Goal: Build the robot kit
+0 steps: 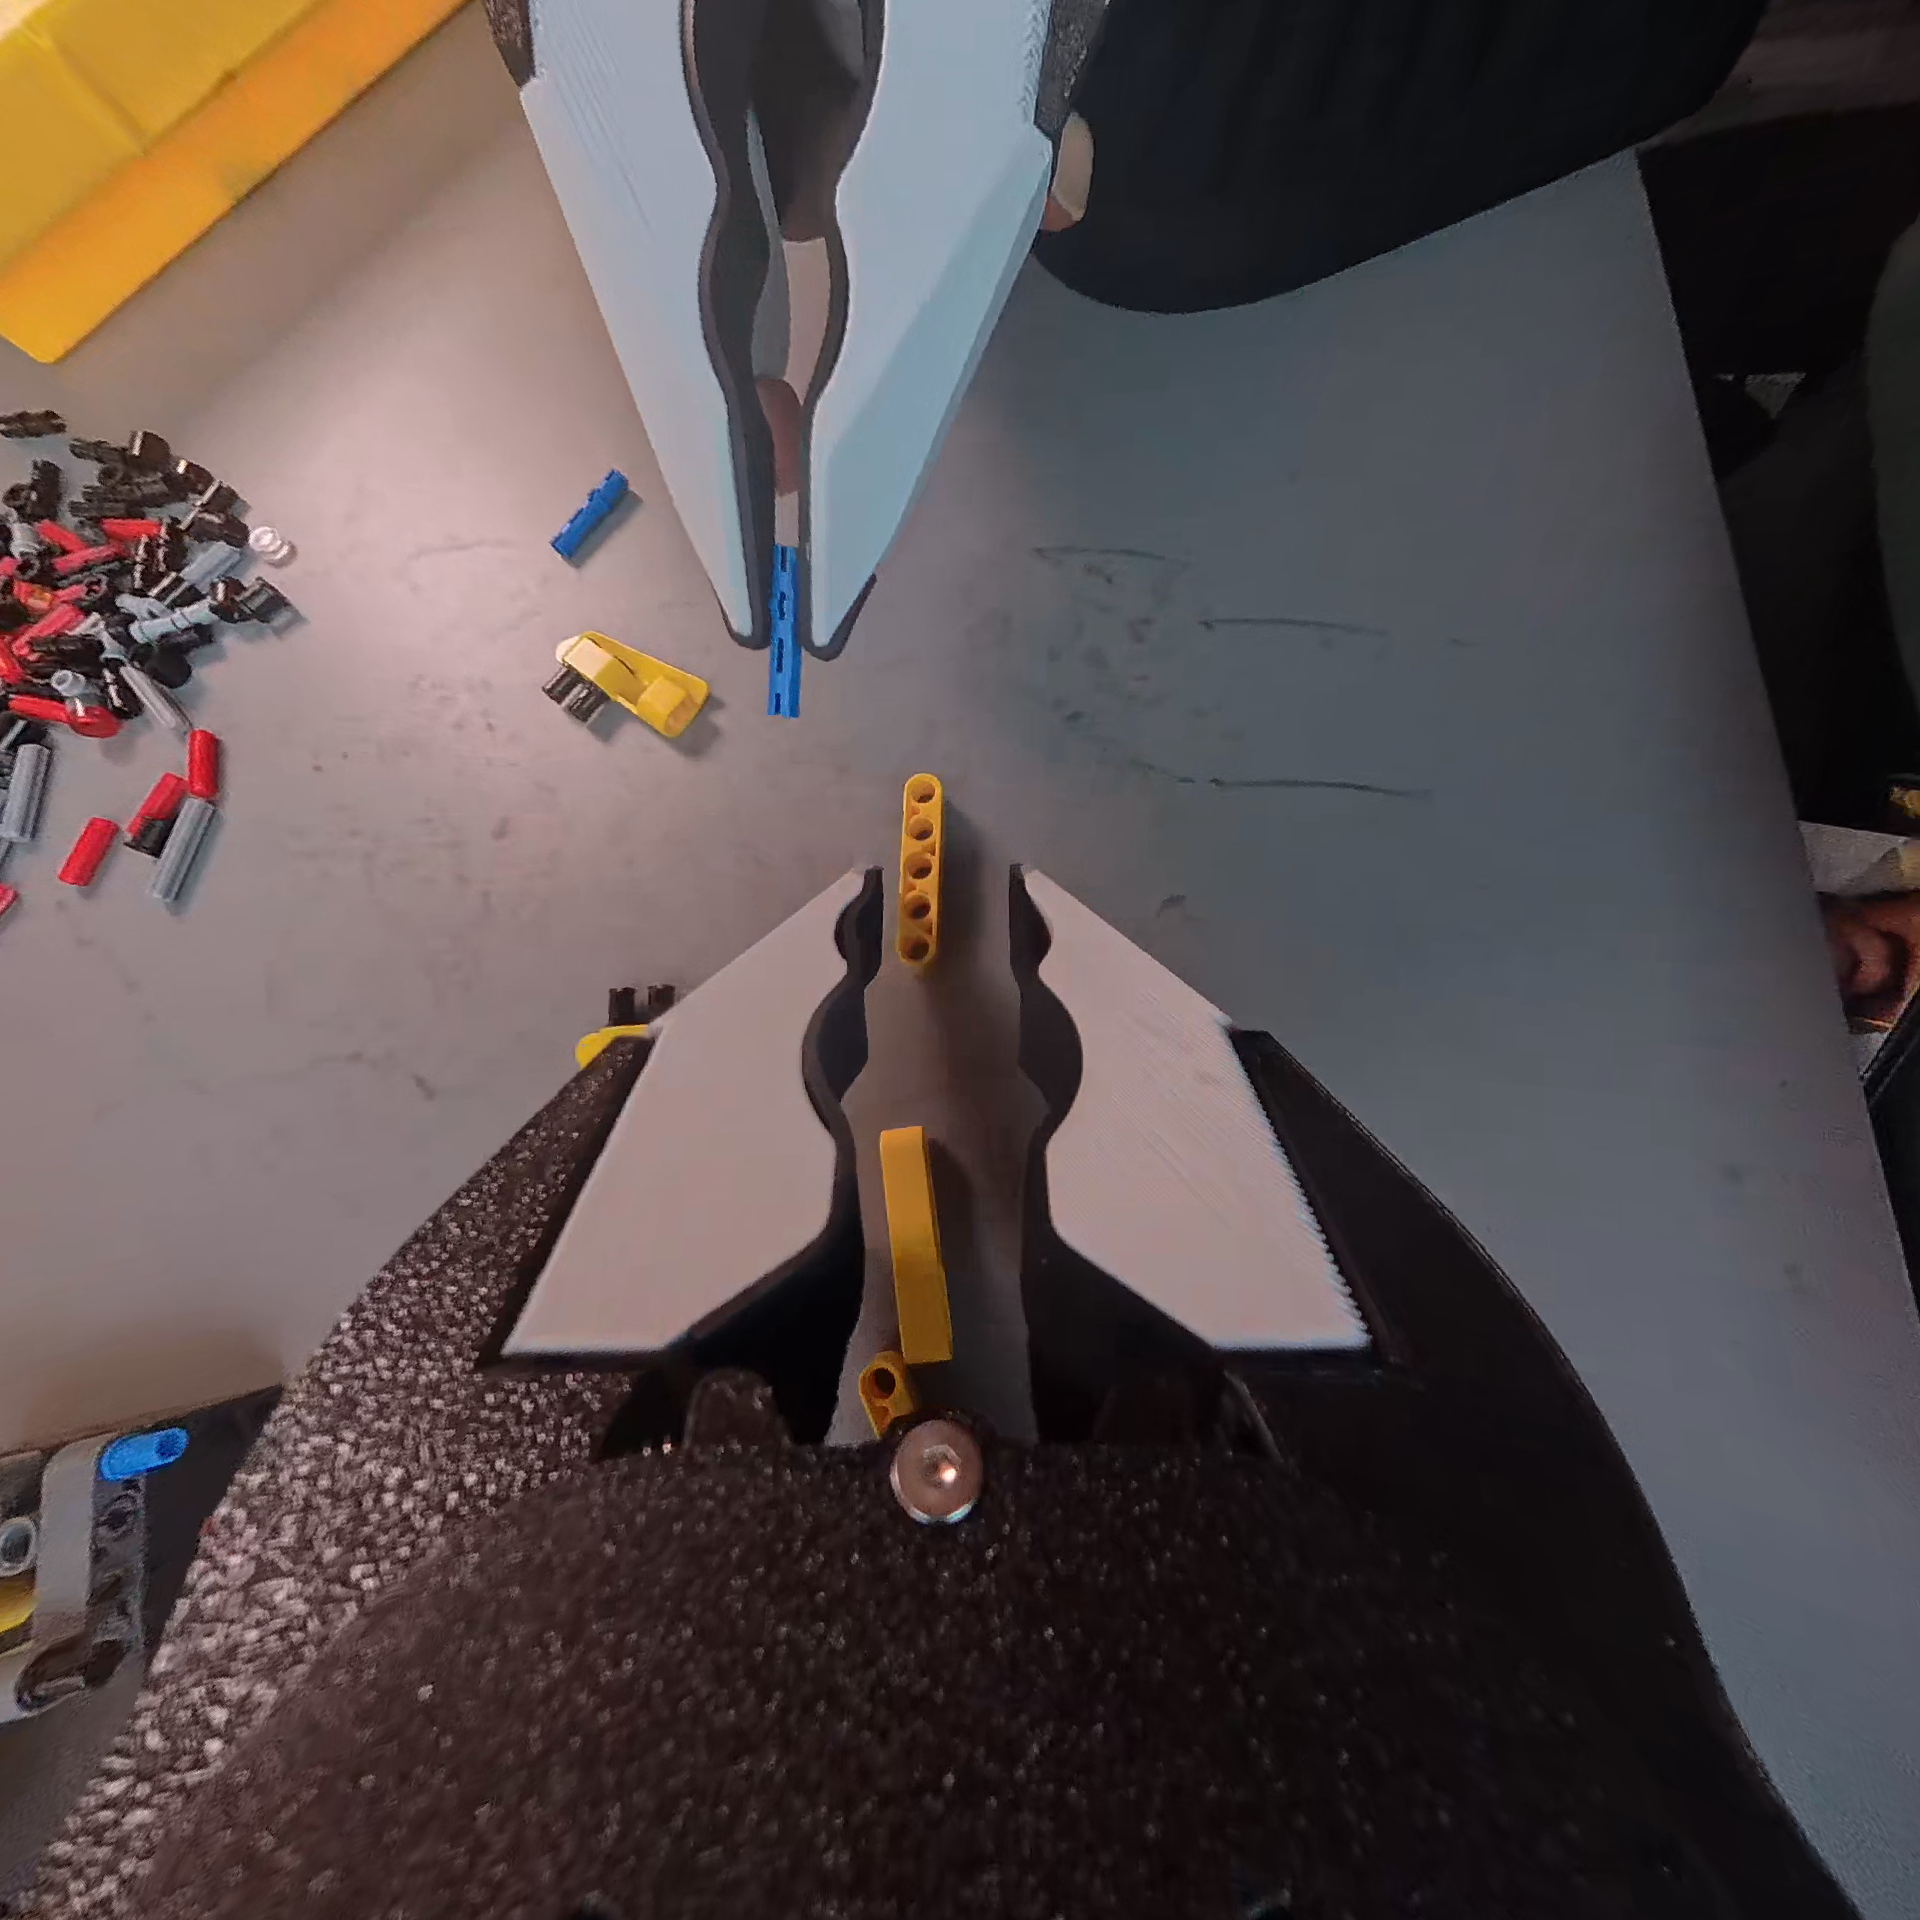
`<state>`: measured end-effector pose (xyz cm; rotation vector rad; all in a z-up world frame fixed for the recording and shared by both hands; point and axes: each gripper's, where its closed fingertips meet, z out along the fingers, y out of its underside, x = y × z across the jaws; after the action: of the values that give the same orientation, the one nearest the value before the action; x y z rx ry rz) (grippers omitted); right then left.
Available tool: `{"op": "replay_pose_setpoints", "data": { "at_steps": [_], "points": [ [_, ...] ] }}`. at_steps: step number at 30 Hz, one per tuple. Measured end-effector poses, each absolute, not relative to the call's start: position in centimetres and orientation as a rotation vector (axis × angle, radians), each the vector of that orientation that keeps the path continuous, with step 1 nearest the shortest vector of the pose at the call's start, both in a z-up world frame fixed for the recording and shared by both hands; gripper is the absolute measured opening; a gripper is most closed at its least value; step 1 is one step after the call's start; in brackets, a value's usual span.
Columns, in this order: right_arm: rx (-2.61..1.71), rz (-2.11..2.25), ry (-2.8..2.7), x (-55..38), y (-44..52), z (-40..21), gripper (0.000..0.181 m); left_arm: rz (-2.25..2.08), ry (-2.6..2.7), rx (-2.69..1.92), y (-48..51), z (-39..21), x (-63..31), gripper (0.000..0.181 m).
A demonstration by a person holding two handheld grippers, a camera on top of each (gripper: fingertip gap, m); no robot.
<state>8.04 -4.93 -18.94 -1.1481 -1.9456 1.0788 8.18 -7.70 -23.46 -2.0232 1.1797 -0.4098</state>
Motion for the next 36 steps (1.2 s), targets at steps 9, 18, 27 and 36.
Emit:
{"op": "replay_pose_setpoints", "data": {
  "at_steps": [9, 18, 27, 36],
  "points": [
    [-1.211, 1.069, -2.013, 8.8, -4.8, -20.1, 0.005, -0.448, 1.166, -2.081, -7.7, -24.1, 8.3, 0.021],
    [-1.216, 1.079, -2.148, 9.3, -6.2, -20.9, 0.004, -0.469, 1.147, -2.063, -7.7, -23.4, 7.9, 0.015],
    [-1.217, 0.893, -2.36, 9.2, -6.2, -22.7, 0.004, -0.471, 1.157, -2.085, -7.5, -24.1, 8.0, 0.006],
    [-1.039, 0.519, -2.677, 9.1, -6.2, -22.9, 0.004, -0.52, 1.163, -2.093, -7.4, -24.2, 8.0, 0.006]
  ]
}}
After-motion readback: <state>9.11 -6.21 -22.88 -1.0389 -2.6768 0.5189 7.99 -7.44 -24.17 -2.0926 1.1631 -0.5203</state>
